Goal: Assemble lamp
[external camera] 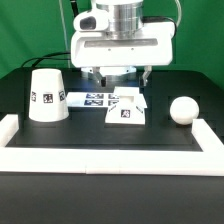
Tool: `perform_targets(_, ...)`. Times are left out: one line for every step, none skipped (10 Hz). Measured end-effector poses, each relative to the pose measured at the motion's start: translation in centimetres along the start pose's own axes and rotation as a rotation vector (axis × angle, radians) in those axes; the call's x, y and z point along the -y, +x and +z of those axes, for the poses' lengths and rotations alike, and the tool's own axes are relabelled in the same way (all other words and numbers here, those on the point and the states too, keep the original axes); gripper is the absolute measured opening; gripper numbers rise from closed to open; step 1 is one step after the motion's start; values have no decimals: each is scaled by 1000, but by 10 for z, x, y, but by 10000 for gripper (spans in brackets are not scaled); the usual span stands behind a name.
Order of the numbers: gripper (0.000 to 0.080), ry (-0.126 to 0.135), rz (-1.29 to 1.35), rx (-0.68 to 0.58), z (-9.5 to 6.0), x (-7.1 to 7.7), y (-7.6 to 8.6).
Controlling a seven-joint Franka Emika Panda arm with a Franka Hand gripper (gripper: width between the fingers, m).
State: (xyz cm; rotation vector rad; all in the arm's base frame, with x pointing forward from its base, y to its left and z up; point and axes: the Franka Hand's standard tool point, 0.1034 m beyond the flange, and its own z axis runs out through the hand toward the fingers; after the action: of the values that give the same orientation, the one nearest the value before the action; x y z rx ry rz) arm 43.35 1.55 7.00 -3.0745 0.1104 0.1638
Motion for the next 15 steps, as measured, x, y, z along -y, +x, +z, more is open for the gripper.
perform_targets(699,-2,-9,3,3,4,-1)
perform_targets(699,-4,-20,0,6,9,-1)
perform_targets(699,-6,-29,2,10,12,-2)
perform_targets(699,-7,-38,-1,14,11,-2)
perform_targets(699,-9,-43,2,15,7,-3)
perform_targets(699,-9,-43,5,16,7,-4)
perform_targets(699,-10,-44,7,17,7,-6)
perform_targets(699,-10,-46,8,19,8,-7)
perform_targets(699,-11,-53,4,20,11,-8)
perform_targets(699,-12,-60,3,21,12,-8)
perform_targets(572,-12,-65,1,21,12,-8)
perform_targets(535,-12,-65,1,21,12,-8)
perform_targets(535,-12,-65,1,21,12,-8)
perform_targets(535,-12,-65,1,21,12,-8)
perform_targets(535,-12,-65,1,21,12,-8)
